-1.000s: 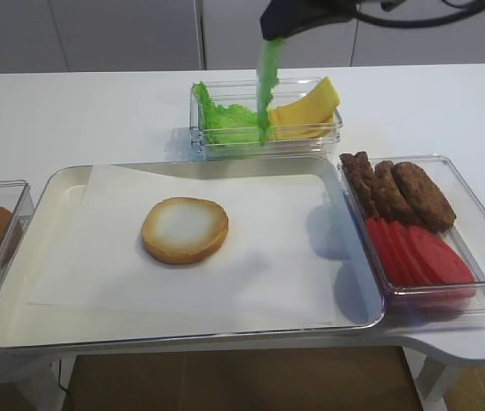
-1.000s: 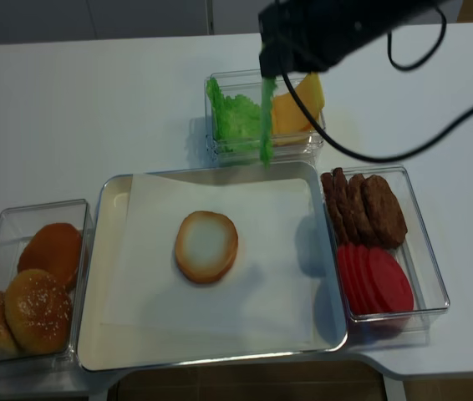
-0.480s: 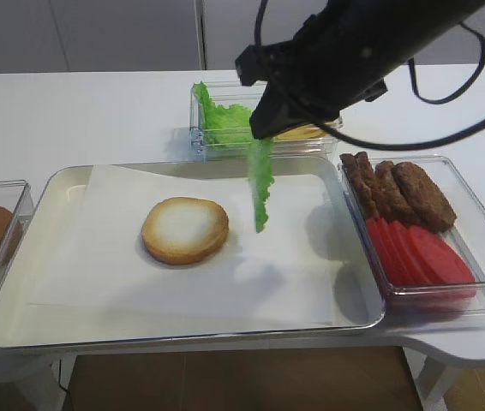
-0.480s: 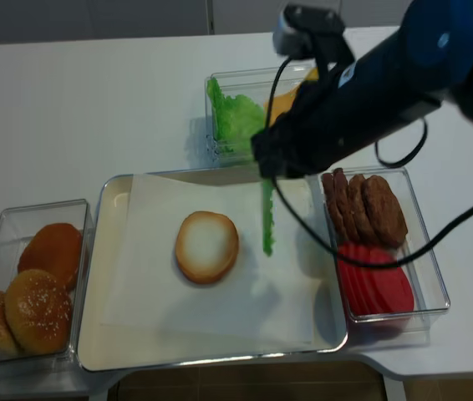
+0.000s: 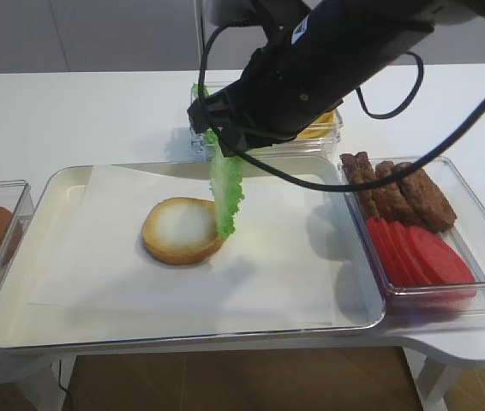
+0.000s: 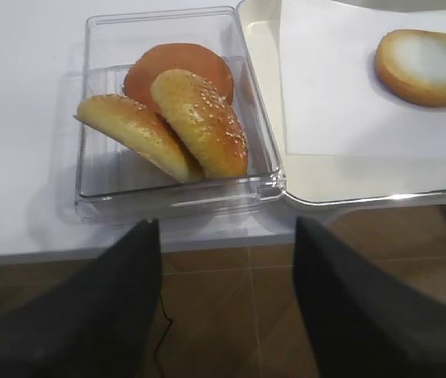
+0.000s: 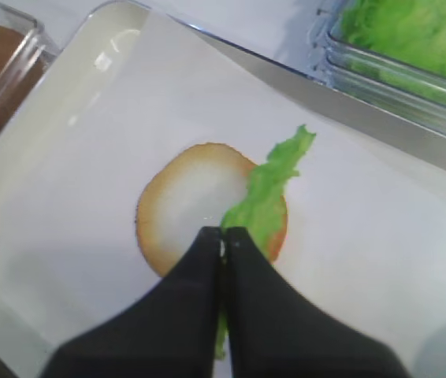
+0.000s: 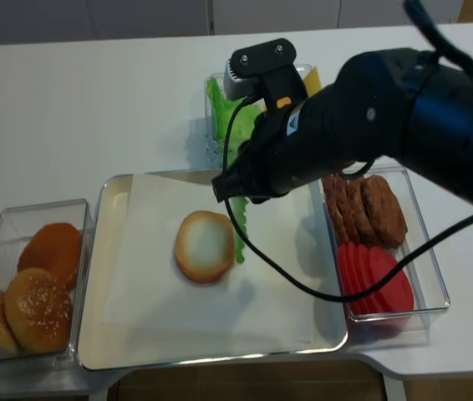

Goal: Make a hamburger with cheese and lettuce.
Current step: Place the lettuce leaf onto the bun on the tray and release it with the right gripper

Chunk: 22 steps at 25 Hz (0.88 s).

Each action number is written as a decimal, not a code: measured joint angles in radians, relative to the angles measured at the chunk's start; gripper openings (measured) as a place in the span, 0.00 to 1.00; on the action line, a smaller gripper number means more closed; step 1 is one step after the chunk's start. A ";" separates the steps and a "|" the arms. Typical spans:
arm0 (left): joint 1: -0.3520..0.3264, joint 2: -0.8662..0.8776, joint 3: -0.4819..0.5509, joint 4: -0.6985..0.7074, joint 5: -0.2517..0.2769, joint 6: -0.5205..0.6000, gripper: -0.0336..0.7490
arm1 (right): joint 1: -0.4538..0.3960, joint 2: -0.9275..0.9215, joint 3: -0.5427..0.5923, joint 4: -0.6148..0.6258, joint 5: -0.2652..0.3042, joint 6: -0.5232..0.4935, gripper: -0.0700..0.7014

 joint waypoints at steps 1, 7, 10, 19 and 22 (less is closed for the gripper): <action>0.000 0.000 0.000 0.000 0.000 0.000 0.56 | 0.000 0.006 0.000 -0.020 -0.006 0.011 0.09; 0.000 0.000 0.000 0.000 0.000 0.000 0.56 | 0.000 0.035 0.000 -0.083 -0.056 0.027 0.09; 0.000 0.000 0.000 0.000 0.000 0.000 0.56 | 0.000 0.047 0.000 -0.099 -0.062 0.027 0.09; 0.000 0.000 0.000 0.000 0.000 0.000 0.56 | 0.001 0.028 0.000 -0.111 -0.083 0.050 0.09; 0.000 0.000 0.000 0.000 0.000 0.000 0.56 | 0.001 0.007 0.001 -0.130 -0.062 0.052 0.09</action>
